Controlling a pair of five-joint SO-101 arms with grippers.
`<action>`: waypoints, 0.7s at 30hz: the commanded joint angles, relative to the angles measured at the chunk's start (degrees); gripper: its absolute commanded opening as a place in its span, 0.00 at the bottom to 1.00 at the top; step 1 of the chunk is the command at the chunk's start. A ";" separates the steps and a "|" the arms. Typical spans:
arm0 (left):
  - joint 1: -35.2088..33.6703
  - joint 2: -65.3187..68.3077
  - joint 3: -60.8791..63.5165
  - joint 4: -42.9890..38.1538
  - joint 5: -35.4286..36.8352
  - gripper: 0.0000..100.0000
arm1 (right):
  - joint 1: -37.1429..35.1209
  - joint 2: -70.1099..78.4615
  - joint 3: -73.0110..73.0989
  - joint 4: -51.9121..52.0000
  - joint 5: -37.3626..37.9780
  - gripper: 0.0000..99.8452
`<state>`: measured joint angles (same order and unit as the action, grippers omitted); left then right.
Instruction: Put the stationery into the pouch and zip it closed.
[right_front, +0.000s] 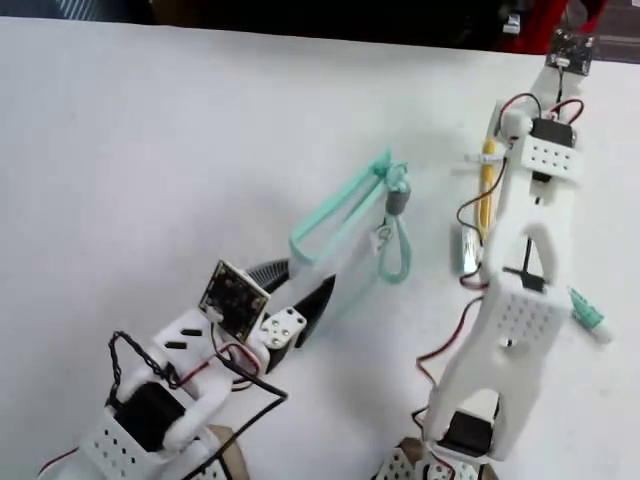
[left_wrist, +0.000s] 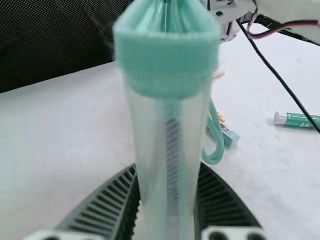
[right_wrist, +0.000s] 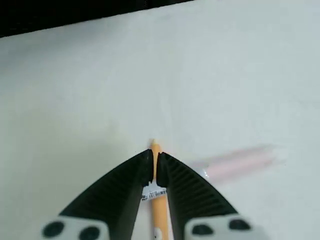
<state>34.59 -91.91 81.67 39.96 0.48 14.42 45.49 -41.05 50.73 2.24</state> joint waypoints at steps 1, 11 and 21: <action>-0.57 -0.31 -1.85 -1.49 -0.70 0.14 | 2.51 7.96 -15.91 3.38 0.97 0.02; -0.57 -0.31 1.23 -5.80 -0.70 0.14 | 9.89 30.81 -40.26 6.29 4.31 0.02; -0.66 -0.31 1.23 -5.80 -0.70 0.14 | 6.20 33.89 -43.43 25.80 31.82 0.02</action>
<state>34.51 -91.65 83.25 35.56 0.40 22.42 80.40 -84.31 68.22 29.49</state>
